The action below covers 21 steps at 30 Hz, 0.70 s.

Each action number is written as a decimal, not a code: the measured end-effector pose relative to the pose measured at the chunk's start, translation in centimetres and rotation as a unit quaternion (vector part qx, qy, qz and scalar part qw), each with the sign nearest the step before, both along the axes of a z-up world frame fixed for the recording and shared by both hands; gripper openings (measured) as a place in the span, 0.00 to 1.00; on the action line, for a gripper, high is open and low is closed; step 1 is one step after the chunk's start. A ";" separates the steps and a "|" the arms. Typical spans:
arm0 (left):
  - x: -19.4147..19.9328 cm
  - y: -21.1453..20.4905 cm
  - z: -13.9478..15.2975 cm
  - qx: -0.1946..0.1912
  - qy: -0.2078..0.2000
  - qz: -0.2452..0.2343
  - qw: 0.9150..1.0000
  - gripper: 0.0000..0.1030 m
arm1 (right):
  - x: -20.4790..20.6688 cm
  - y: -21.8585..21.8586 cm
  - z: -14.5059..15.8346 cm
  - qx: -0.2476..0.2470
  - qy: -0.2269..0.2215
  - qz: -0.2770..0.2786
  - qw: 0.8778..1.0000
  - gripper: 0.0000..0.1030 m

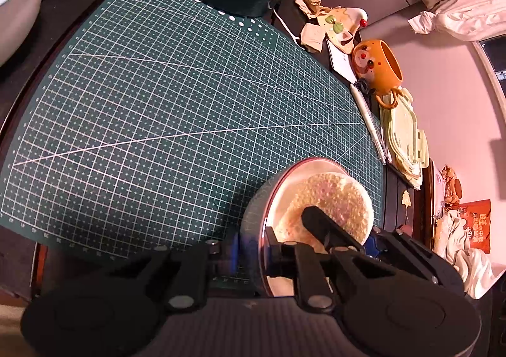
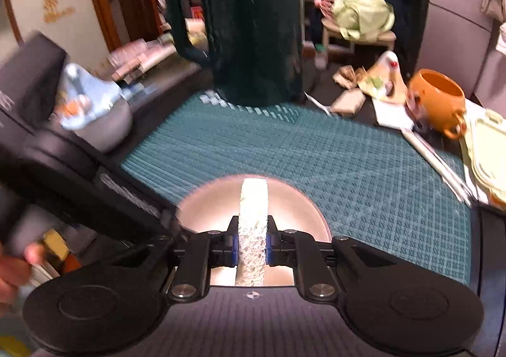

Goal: Clean bowl
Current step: 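Hold the bowl with the left gripper while the right gripper presses the sponge into its bottom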

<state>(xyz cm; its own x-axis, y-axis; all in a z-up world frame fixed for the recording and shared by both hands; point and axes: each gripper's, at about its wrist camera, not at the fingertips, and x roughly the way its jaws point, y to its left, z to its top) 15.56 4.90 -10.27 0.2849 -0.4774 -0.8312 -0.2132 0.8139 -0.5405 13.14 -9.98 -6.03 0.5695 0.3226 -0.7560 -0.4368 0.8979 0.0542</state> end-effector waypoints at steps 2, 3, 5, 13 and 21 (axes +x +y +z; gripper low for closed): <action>0.0 0.1 -0.1 -0.001 0.000 0.001 1.000 0.14 | -0.3 0.2 0.2 -0.027 -0.012 0.003 1.000 0.13; 0.1 0.1 -0.1 -0.001 0.000 0.001 1.000 0.14 | -0.4 0.4 0.3 -0.041 -0.019 0.005 0.999 0.13; 0.0 0.4 -0.2 -0.001 -0.001 -0.002 1.000 0.14 | -0.8 0.4 0.7 -0.066 -0.041 0.007 0.997 0.13; 0.0 0.4 -0.4 -0.002 0.000 -0.002 1.000 0.14 | -0.8 -1.3 3.3 -0.061 -0.085 -0.016 0.994 0.13; -0.1 0.5 -0.4 -0.002 0.001 -0.001 1.000 0.14 | -0.4 -2.4 4.1 0.053 -0.045 -0.006 0.998 0.13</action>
